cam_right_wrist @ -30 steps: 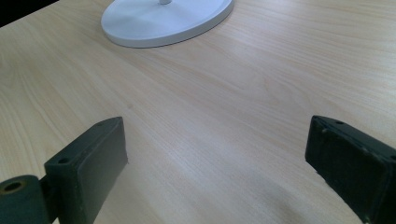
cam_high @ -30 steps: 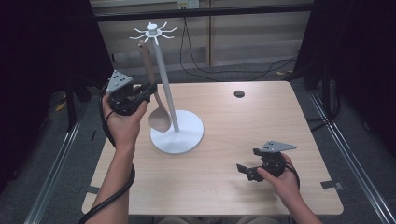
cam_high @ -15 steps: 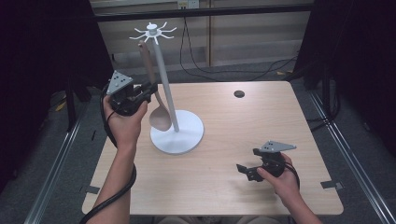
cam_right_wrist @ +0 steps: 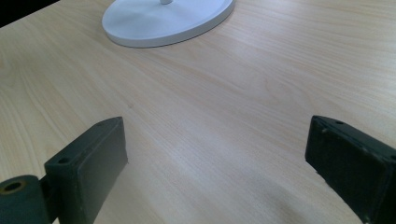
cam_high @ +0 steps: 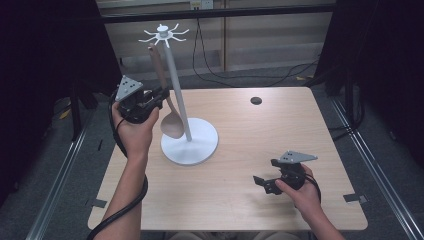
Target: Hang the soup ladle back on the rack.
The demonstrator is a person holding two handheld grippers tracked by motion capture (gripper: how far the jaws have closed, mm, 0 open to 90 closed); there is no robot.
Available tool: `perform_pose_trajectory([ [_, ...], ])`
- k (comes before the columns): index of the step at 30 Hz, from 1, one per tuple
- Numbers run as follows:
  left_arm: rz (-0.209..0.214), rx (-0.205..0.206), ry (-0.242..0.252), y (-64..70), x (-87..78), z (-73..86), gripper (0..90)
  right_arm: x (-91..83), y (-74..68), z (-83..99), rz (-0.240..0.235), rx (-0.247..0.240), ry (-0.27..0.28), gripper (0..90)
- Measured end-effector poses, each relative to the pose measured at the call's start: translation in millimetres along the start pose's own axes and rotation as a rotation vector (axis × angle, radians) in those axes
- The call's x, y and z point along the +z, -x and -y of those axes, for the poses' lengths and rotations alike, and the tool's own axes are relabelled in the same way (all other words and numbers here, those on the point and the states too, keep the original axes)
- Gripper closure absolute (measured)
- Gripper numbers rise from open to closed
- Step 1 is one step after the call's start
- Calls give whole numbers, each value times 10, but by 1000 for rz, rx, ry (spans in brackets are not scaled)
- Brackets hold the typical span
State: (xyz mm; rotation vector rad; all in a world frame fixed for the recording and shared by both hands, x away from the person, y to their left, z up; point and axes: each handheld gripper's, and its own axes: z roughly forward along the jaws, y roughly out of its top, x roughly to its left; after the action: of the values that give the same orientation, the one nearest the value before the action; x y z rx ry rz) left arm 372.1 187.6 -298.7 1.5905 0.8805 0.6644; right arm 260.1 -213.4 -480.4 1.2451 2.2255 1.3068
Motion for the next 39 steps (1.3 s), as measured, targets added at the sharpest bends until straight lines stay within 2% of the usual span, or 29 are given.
perform_pose_trajectory([
  [12,5,-2,7,-46,-32,13,761,9,-9,2,-1,3,-5,51],
  [14,8,-21,29,-53,-42,19,746,12,-9,0,-2,1,-3,51],
  [19,21,-30,43,-62,-70,0,706,12,-10,1,-2,0,-4,51],
  [21,10,-27,47,-56,-81,-7,675,12,-10,-1,-1,-1,-3,51],
  [25,15,-37,58,-58,-91,4,618,10,-13,-1,-2,-1,-3,51],
  [29,11,-33,64,-40,-89,35,461,7,-14,-5,-2,4,-2,51],
  [30,11,-33,63,-37,-85,42,461,7,-14,-6,-2,3,-1,51],
  [39,-11,-24,49,-11,-84,121,261,-2,-10,-6,4,3,0,51],
])
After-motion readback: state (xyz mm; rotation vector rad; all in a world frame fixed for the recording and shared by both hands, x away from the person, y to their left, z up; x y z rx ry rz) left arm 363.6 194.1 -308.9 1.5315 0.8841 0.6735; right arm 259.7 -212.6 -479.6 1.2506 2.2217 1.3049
